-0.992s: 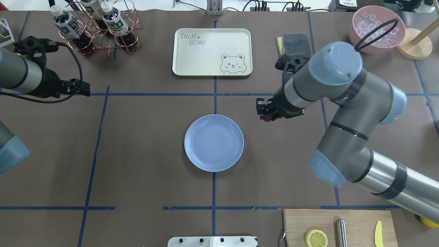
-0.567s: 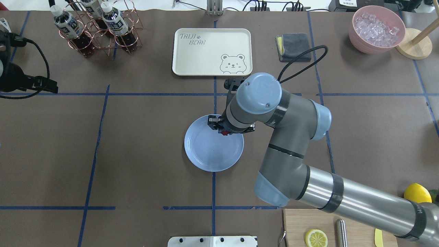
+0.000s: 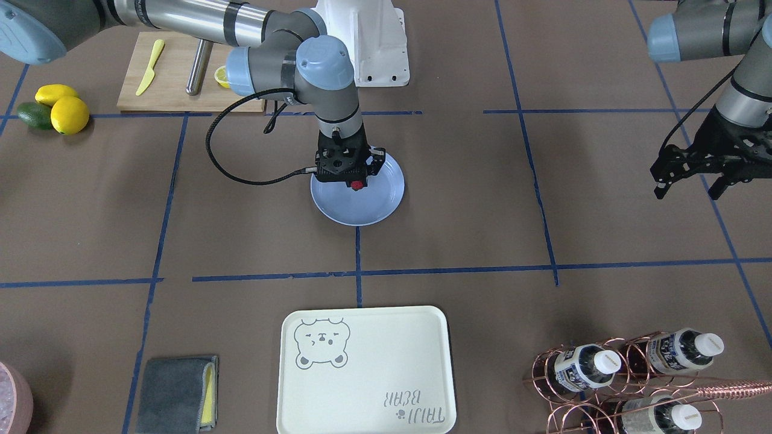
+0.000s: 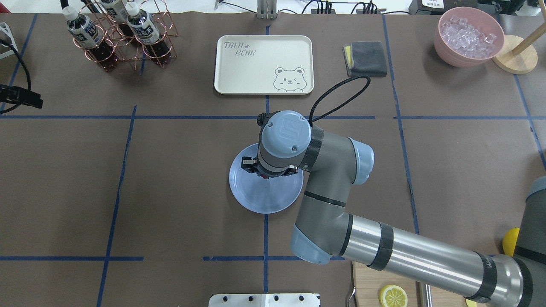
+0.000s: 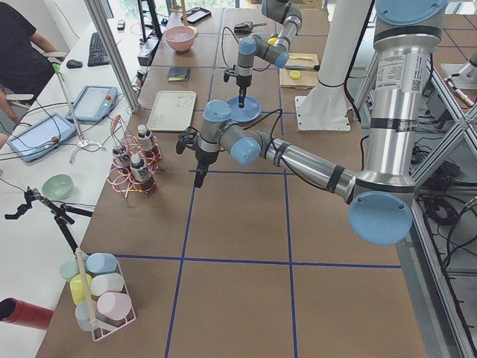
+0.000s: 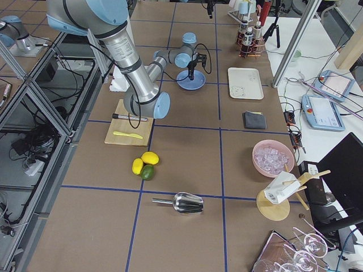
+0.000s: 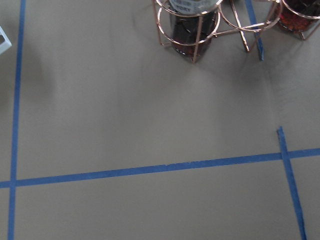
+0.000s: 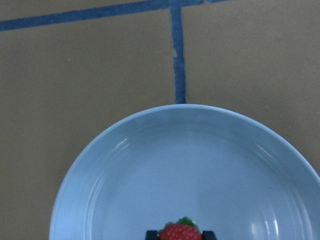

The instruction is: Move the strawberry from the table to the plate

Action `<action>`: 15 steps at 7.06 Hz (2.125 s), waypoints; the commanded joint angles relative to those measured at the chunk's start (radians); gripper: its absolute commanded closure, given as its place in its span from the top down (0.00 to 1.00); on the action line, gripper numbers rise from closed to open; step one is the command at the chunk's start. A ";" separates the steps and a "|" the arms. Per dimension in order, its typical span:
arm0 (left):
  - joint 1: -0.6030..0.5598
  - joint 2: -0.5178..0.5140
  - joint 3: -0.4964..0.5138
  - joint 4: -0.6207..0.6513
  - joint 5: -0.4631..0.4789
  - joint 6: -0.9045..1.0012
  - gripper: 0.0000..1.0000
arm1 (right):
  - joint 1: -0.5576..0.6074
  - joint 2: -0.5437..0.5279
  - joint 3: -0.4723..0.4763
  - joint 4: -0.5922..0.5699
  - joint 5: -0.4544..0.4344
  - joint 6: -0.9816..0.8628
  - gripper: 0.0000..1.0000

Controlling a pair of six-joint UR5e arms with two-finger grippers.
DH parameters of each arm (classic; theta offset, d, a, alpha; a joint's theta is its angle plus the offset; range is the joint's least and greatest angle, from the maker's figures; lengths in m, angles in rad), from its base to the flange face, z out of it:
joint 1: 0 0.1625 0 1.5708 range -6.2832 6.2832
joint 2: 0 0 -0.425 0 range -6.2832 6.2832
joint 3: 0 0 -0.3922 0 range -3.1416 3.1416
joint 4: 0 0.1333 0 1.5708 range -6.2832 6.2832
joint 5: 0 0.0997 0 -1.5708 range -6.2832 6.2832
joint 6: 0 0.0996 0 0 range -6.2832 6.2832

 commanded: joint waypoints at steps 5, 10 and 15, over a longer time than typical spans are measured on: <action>-0.006 0.001 0.008 0.000 -0.006 0.007 1.00 | 0.002 0.022 -0.015 0.011 -0.013 0.004 1.00; -0.134 0.062 0.022 0.005 -0.141 0.178 1.00 | 0.213 -0.092 0.427 -0.500 0.063 -0.278 1.00; -0.383 0.102 0.135 0.183 -0.224 0.637 1.00 | 0.690 -0.451 0.447 -0.490 0.413 -1.013 1.00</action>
